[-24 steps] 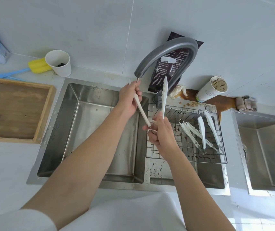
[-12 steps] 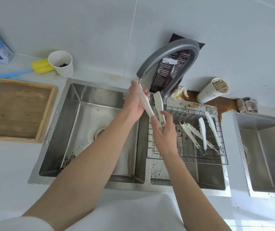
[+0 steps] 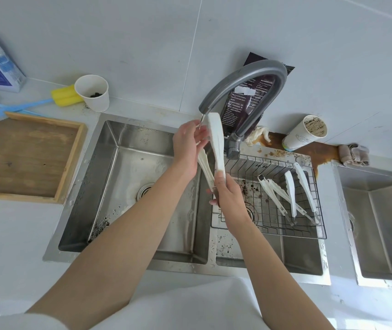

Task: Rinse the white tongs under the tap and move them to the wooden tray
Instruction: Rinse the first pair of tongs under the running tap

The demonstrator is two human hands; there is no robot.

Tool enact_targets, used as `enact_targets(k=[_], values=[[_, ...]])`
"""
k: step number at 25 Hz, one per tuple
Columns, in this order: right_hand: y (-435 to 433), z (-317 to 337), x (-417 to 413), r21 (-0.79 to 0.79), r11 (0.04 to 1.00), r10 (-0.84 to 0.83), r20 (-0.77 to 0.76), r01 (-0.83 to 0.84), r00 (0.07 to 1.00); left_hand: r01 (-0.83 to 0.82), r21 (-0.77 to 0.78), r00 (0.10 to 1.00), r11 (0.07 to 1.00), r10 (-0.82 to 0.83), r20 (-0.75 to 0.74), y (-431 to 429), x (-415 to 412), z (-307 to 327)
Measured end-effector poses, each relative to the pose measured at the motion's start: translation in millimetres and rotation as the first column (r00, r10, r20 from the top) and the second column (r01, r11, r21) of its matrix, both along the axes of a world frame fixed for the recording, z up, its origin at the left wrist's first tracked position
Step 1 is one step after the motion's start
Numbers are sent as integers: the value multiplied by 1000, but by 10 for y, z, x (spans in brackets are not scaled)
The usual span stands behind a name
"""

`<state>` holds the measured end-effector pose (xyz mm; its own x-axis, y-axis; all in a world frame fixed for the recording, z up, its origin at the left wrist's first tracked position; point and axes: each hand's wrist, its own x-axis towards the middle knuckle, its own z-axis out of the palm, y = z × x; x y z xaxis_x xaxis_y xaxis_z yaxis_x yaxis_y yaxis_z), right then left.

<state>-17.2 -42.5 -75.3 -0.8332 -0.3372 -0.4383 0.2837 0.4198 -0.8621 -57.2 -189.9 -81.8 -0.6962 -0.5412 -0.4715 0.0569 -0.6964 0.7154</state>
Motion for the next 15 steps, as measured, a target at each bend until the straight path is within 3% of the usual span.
enact_targets(k=[2, 4, 6, 9, 15], values=[[-1, -3, -6, -66, 995, -66, 64, 70, 996, -50, -336, 981, 941, 109, 159, 35, 95, -95], [-29, 10, -9, -114, 984, -122, 130, 137, 984, 44, -465, 953, 884, 103, 286, 80, 170, -190], [-82, 22, -5, -152, 972, -151, 191, 181, 970, 213, -394, 931, 894, -62, 361, 157, 193, -249], [-152, 38, 46, -193, 969, -114, 217, 157, 970, 327, -241, 921, 914, -251, 298, 260, 183, -302], [-210, 67, 114, -191, 979, -55, 105, 74, 993, 265, -413, 923, 871, -105, 371, 194, -18, -250]])
